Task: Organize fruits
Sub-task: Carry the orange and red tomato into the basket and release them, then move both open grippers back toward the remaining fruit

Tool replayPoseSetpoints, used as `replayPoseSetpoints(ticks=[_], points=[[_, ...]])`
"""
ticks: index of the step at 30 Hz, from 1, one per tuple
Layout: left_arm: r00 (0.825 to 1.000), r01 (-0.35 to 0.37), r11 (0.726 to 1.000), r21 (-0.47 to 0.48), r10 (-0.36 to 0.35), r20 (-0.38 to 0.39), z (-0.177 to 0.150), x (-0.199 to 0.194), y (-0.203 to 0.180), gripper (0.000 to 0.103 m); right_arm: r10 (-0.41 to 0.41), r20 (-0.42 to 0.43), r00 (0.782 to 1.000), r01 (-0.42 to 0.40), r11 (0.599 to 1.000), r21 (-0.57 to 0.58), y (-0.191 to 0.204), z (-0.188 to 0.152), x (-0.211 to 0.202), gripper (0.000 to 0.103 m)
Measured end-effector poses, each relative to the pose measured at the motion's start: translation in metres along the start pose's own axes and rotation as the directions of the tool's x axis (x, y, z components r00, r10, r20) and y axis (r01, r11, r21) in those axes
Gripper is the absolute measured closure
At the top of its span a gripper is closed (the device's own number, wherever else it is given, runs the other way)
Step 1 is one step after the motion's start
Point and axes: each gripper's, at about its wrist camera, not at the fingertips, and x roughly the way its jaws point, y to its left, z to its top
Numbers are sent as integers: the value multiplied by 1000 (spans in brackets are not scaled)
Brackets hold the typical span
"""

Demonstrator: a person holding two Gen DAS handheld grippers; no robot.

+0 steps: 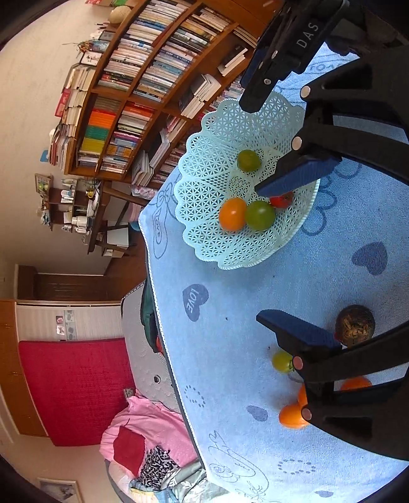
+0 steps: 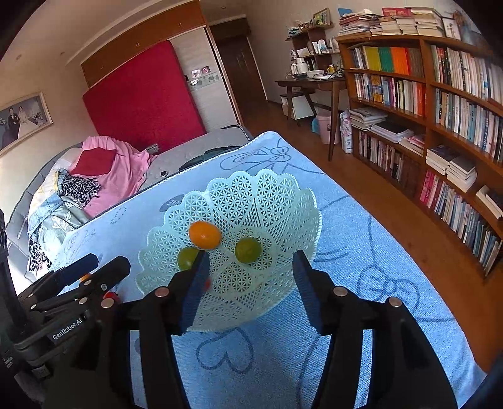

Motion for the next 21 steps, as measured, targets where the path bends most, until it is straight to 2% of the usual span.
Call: replayPoseSetpoints(ticks=[13,16,21], points=[[999,-50,999,0,50,6,-1,-13,13,29,26,-9,1000,-26,1000,-13,15,-6,-5,46],[998,-63,998,-11,63,8,-2,-18,20,22,35,-12,999,-36,999,-21,21,-8,-6,46],[996,-88,995,-37,88,5,-7,-25,35,21,53,-24,998,-53,998,-31,32,-14,-6,46]])
